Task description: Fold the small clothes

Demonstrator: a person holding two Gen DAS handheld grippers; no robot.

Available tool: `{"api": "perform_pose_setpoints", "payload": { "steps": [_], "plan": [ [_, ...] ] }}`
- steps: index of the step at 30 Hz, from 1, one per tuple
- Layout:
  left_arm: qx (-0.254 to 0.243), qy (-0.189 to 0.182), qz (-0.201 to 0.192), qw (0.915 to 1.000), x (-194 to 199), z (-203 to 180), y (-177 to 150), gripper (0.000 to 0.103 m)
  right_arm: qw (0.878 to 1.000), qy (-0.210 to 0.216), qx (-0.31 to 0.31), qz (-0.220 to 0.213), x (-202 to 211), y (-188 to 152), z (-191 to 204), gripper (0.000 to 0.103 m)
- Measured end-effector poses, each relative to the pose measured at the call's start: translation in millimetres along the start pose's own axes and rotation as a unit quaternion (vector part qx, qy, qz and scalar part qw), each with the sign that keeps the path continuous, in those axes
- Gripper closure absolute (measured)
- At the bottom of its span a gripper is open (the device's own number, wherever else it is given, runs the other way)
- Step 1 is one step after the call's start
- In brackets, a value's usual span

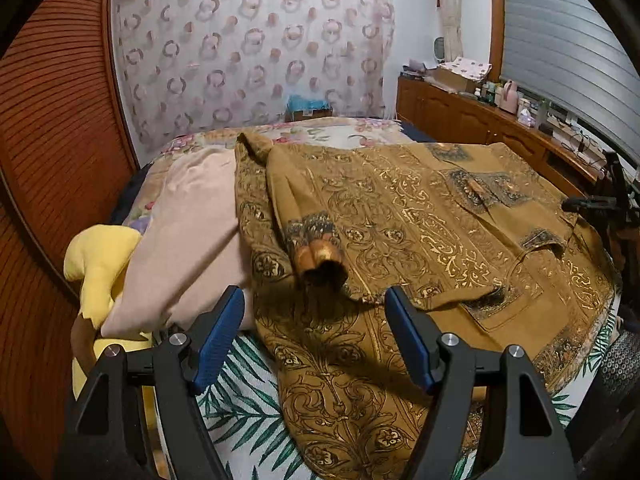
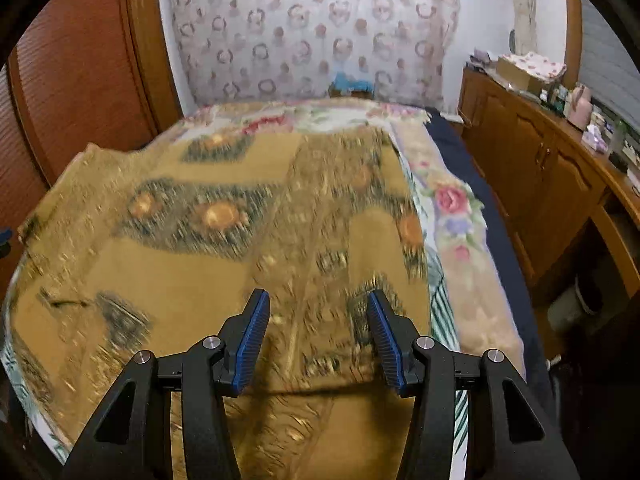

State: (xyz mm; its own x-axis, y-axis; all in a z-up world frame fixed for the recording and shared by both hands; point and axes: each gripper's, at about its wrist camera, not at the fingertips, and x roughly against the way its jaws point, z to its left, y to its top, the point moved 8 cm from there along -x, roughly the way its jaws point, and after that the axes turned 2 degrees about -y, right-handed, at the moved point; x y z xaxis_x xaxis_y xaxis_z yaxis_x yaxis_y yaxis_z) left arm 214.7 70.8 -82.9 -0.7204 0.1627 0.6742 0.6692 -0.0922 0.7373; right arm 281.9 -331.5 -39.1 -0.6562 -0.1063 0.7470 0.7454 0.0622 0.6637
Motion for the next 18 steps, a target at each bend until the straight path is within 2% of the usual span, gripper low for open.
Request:
{"api": "perform_pose_setpoints", "payload": {
  "steps": [4, 15, 17, 18],
  "plan": [
    [0.006, -0.006, 0.000, 1.0000, -4.7, -2.7, 3.0, 0.030, 1.000, -0.001, -0.010, 0.014, -3.1, 6.4, -9.3, 0.050],
    [0.014, 0.003, -0.005, 0.9999, -13.6, -7.7, 15.0, 0.030, 1.000, -0.020, 0.007, 0.002, 11.1, 17.0, -12.9, 0.050],
    [0.021, 0.006, -0.007, 0.9997, -15.3, -5.7, 19.2, 0.030, 1.000, -0.023, 0.009, 0.002, 14.4, 10.2, -7.5, 0.050],
    [0.023, 0.006, -0.008, 0.9997, -16.6, -5.2, 20.5, 0.035, 1.000, -0.024, 0.010, 0.002, 15.7, 11.7, -7.8, 0.050]
  ]
}}
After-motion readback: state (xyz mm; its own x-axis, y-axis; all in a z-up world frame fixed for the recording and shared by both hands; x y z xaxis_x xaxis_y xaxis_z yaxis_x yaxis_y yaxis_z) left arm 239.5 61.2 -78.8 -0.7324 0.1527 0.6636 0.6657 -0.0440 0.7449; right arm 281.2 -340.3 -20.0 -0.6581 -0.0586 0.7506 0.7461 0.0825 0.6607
